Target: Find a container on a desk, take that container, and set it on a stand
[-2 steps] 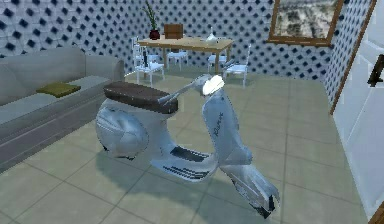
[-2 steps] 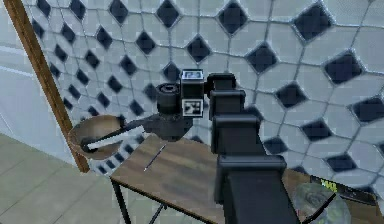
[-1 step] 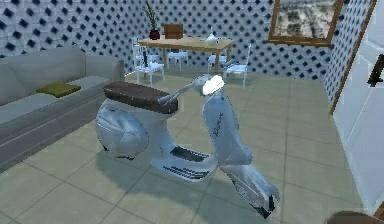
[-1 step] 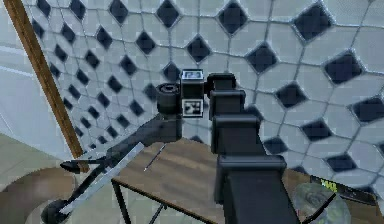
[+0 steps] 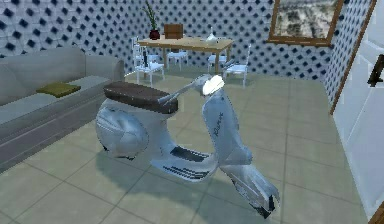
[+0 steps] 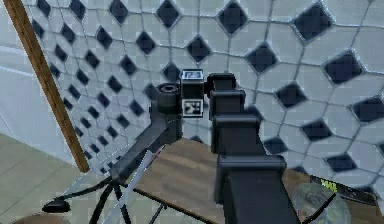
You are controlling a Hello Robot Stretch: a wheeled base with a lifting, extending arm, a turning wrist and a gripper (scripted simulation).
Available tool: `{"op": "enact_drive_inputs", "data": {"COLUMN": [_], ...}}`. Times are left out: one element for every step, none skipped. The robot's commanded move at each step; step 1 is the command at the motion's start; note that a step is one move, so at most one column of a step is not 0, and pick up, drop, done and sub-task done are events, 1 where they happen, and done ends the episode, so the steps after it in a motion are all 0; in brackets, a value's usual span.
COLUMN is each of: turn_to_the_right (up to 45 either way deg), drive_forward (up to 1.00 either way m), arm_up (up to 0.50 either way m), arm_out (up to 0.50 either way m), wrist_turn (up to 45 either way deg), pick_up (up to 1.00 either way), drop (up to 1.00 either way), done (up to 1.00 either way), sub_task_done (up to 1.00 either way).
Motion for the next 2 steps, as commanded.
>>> {"op": "enact_drive_inputs", "data": {"turn_to_the_right": [0.0,-45.0], "drive_forward": [0.00,0.00], "arm_up": [0.00,0.00], "arm_out": [-0.18,0.00], "wrist_turn": [0.0,0.0], "pick_up": [0.00,0.00], "drop": [0.00,0.00], "done": [0.00,0.00], "sub_task_done": [0.00,0.00]}}
